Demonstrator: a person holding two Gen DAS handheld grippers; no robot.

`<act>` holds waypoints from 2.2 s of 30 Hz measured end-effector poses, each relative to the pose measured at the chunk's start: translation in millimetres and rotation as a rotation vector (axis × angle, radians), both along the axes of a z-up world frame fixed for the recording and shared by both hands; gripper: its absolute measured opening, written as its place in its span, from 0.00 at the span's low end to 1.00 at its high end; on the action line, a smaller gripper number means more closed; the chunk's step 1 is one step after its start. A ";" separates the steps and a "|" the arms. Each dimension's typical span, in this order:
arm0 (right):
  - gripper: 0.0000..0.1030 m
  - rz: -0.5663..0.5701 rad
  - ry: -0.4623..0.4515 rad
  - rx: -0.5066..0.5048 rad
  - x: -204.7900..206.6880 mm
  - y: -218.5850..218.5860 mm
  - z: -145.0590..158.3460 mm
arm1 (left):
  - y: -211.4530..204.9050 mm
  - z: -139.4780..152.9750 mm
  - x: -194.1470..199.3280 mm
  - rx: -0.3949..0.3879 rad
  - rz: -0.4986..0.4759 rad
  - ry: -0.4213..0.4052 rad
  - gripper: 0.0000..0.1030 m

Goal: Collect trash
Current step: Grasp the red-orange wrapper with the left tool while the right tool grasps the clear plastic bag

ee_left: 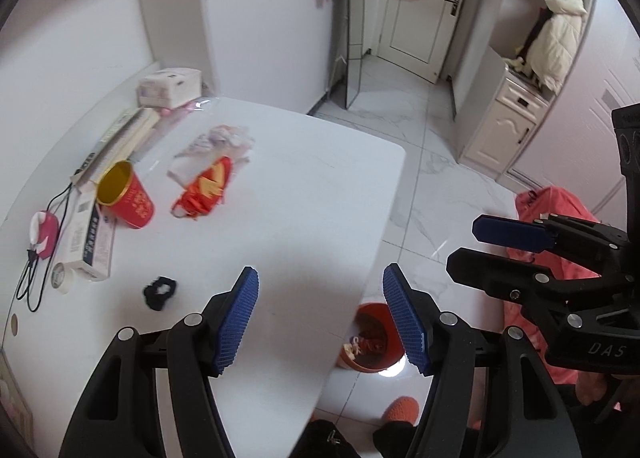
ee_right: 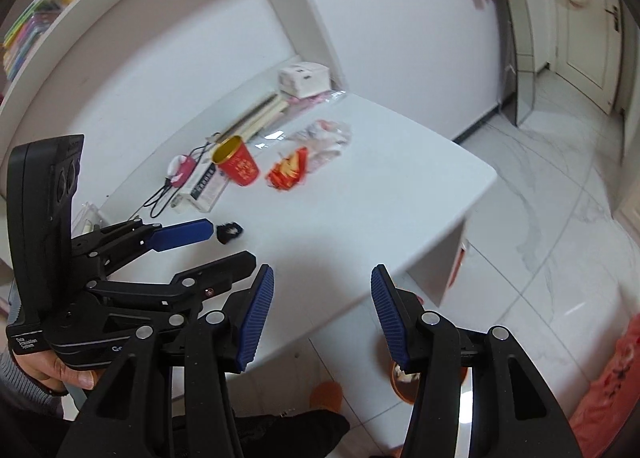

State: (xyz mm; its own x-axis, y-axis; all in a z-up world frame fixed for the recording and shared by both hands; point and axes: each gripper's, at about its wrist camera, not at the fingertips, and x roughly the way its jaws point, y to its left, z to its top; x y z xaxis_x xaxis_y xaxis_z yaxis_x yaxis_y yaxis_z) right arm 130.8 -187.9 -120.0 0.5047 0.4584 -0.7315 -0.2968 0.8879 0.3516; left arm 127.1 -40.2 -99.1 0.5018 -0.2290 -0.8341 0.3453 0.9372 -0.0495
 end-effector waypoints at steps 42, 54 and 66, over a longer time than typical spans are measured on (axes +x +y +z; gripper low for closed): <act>0.50 0.118 0.043 -0.086 237.1 116.0 -73.0 | 66.2 -73.4 171.0 0.086 0.006 0.123 0.64; 0.32 0.132 0.079 -0.156 267.7 138.8 -115.3 | 71.6 -98.8 182.2 0.050 0.001 0.166 0.63; 0.07 0.069 0.058 -0.107 252.8 119.7 -112.6 | 75.2 -95.4 162.5 0.024 0.001 0.185 0.32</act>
State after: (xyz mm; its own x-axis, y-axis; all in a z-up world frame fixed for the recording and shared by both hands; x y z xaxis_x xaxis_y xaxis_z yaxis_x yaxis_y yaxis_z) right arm 383.5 -68.3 -232.6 0.4304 0.4081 -0.8051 -0.3403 0.8995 0.2741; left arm 289.6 35.0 -194.5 0.3393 -0.2072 -0.9176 0.3313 0.9393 -0.0896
